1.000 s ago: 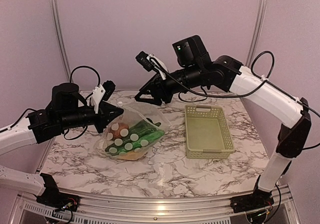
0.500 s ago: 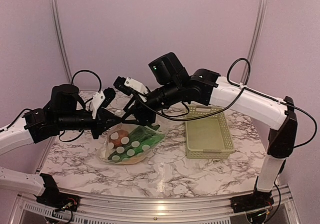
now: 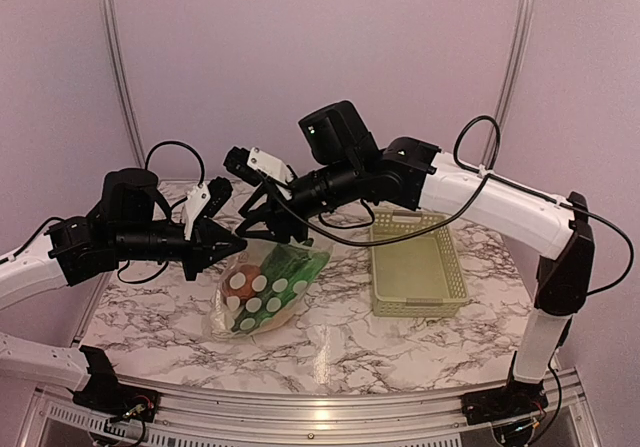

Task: Place the food in the zip-top bag and seal the zipper
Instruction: Pass from the left arm to the right, then hold the zipper food storage bag.

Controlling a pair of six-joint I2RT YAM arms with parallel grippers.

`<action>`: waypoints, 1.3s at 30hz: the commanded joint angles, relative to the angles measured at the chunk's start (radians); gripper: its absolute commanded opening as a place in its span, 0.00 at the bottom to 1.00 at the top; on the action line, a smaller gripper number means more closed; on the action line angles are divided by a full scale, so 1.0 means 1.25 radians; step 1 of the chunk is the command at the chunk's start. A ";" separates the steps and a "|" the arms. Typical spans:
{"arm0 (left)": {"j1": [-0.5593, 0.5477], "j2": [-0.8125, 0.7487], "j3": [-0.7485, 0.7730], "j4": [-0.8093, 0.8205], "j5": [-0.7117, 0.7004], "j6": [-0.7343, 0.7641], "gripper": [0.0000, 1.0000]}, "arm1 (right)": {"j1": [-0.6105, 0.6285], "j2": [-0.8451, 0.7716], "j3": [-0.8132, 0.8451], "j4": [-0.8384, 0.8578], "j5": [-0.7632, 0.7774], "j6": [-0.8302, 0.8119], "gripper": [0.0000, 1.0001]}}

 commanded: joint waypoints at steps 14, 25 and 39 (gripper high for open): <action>-0.003 -0.011 0.031 0.042 0.013 -0.016 0.00 | -0.002 0.019 -0.020 0.006 -0.021 -0.030 0.18; -0.003 -0.009 0.034 0.041 -0.028 0.011 0.24 | 0.004 0.023 0.045 -0.002 0.027 -0.015 0.07; -0.003 0.020 0.042 0.093 -0.078 0.012 0.00 | 0.007 0.028 0.052 -0.027 0.055 -0.015 0.10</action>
